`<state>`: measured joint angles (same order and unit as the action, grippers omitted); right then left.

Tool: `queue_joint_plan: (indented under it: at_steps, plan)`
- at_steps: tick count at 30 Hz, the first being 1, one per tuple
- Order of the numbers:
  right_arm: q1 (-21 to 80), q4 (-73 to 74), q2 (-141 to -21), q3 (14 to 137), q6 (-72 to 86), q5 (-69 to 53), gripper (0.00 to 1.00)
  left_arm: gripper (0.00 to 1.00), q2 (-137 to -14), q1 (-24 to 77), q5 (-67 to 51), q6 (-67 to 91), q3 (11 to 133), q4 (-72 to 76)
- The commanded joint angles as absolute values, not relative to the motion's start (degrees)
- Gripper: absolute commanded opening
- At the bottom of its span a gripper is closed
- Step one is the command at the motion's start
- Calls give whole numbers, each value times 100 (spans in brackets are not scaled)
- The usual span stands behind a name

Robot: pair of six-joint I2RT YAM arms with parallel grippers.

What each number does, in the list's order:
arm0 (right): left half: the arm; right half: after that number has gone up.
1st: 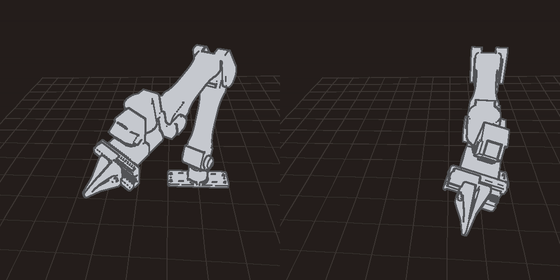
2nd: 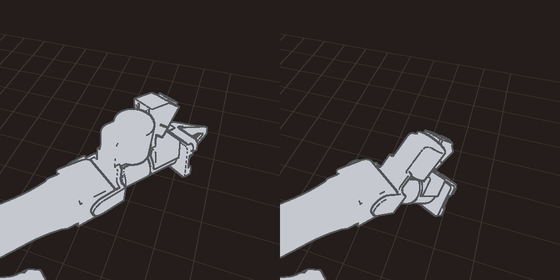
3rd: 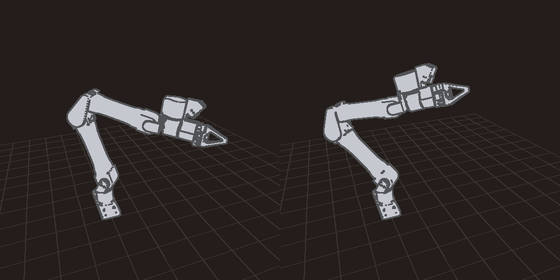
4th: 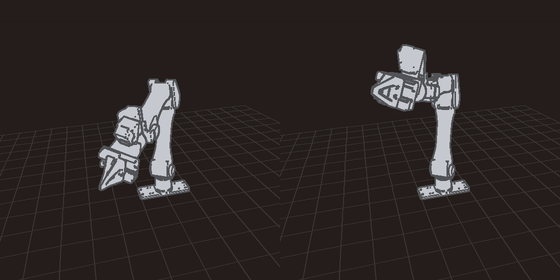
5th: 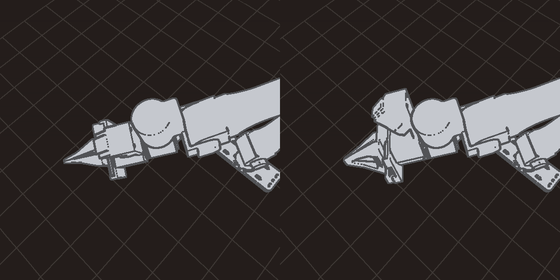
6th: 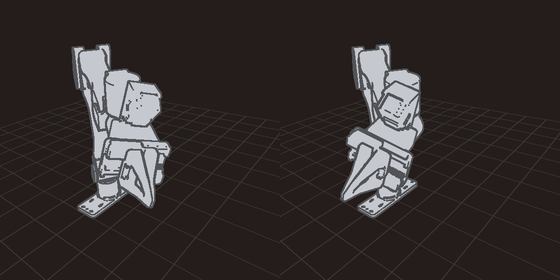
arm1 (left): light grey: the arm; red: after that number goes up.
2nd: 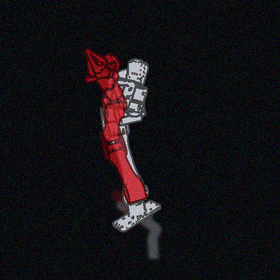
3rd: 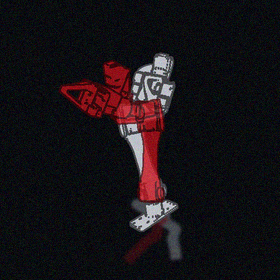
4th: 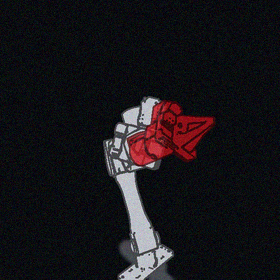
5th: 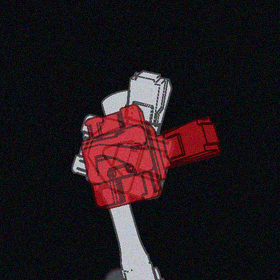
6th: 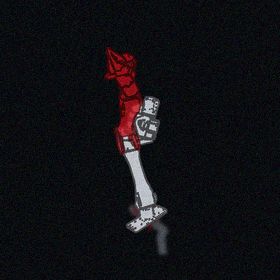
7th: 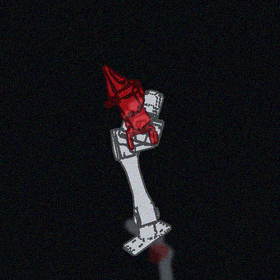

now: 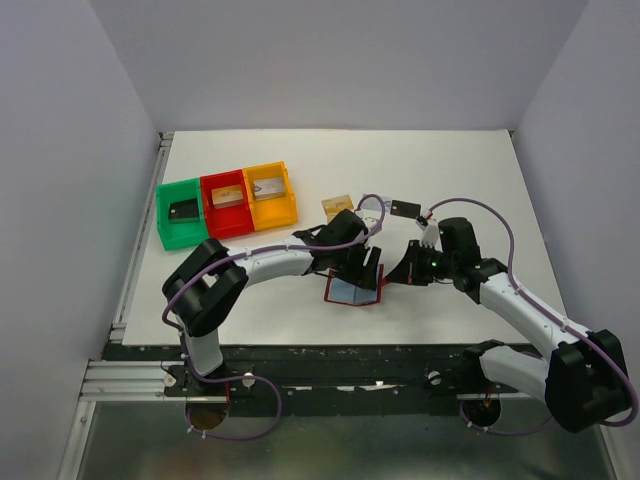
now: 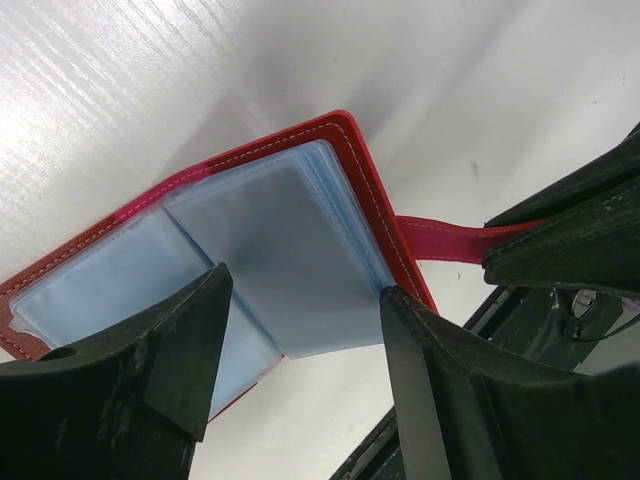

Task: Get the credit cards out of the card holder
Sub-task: Remove the credit card from the card holder.

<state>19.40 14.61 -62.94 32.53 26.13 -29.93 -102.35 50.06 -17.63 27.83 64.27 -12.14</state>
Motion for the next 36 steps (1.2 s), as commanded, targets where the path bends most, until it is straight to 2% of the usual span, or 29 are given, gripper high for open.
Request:
queue_joint_plan:
  at_steps: [1, 17, 27, 36]
  plan:
    - [1951, 1362, -6293, 3419, 2680, -3173, 0, 74, -10240, 5098, -1740, 2681, 6583, -1266]
    - [1951, 1345, -6319, 3401, 2663, -3182, 0, 77, -10169, 5150, -1600, 2672, 6565, -1292]
    - [1951, 1494, -6232, 3472, 2584, -3147, 0, 69, -10108, 5150, -1178, 2760, 6495, -1397]
    - [1942, 1617, -6223, 3533, 2417, -3129, 0, 69, -9703, 5150, -624, 2848, 6249, -1362]
